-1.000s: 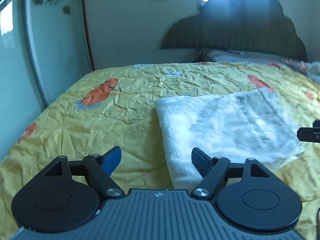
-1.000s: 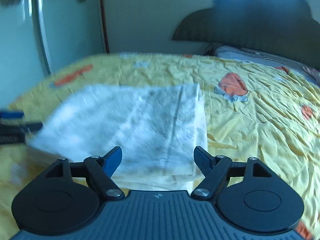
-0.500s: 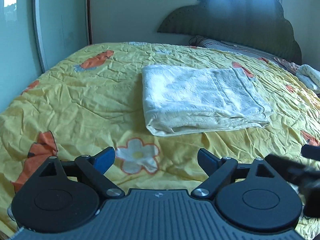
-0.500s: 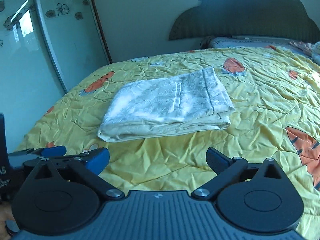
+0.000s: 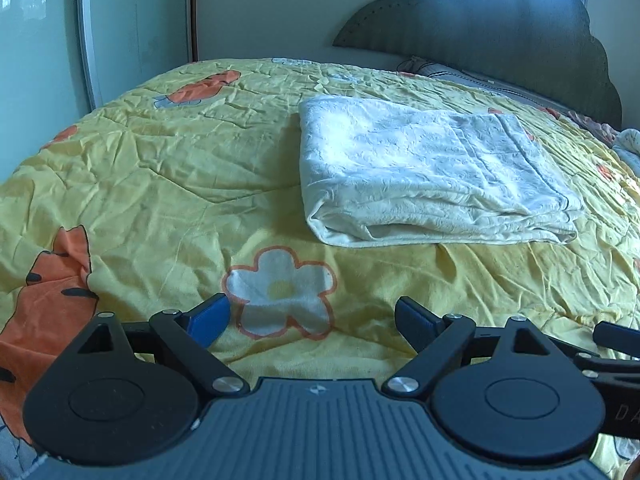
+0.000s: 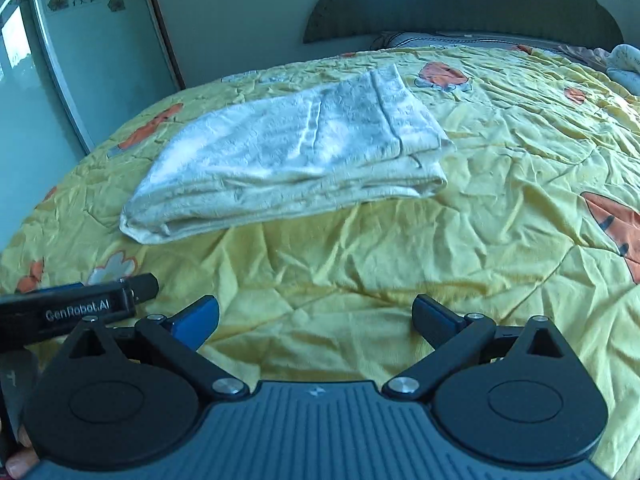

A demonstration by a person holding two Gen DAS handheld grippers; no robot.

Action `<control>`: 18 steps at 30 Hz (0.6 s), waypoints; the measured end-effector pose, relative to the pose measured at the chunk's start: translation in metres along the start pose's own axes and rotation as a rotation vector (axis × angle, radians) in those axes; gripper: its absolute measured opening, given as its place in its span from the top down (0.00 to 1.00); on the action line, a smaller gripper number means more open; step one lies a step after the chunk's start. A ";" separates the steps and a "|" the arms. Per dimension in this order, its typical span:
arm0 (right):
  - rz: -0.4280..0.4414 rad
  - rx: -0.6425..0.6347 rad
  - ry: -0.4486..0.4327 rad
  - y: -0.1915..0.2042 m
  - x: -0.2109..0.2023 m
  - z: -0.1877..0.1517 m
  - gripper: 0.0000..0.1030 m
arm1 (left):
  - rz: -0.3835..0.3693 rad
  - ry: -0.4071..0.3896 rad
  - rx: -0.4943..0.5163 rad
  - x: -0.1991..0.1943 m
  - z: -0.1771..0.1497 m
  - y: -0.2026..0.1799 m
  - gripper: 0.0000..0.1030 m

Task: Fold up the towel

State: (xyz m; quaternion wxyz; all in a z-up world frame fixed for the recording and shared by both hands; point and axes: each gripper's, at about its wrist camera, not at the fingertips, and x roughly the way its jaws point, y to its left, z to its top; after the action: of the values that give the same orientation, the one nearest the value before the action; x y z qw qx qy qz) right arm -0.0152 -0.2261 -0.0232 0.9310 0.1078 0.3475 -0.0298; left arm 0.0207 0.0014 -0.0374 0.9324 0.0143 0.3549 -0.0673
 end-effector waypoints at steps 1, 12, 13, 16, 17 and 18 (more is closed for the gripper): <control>-0.004 -0.010 -0.002 0.002 -0.001 -0.001 0.00 | 0.005 -0.003 0.008 0.000 -0.001 -0.001 0.11; -0.061 -0.106 -0.039 0.001 0.000 -0.001 0.00 | 0.030 -0.026 0.054 0.004 -0.009 -0.008 0.06; -0.067 -0.108 -0.044 -0.001 0.001 0.000 0.00 | 0.030 -0.028 0.054 0.004 -0.010 -0.008 0.06; -0.053 -0.081 -0.032 -0.008 0.009 -0.003 0.00 | 0.032 -0.034 0.049 0.006 -0.011 -0.007 0.03; -0.056 -0.083 -0.043 -0.009 0.011 -0.004 0.00 | 0.031 -0.035 0.048 0.007 -0.012 -0.007 0.02; -0.052 -0.086 -0.048 -0.009 0.011 -0.004 0.00 | 0.030 -0.035 0.047 0.007 -0.011 -0.007 0.01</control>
State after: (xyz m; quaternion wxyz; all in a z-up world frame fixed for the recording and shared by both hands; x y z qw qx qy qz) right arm -0.0105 -0.2333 -0.0349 0.9418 0.0578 0.3287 -0.0415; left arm 0.0176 -0.0057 -0.0504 0.9387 0.0406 0.3366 -0.0619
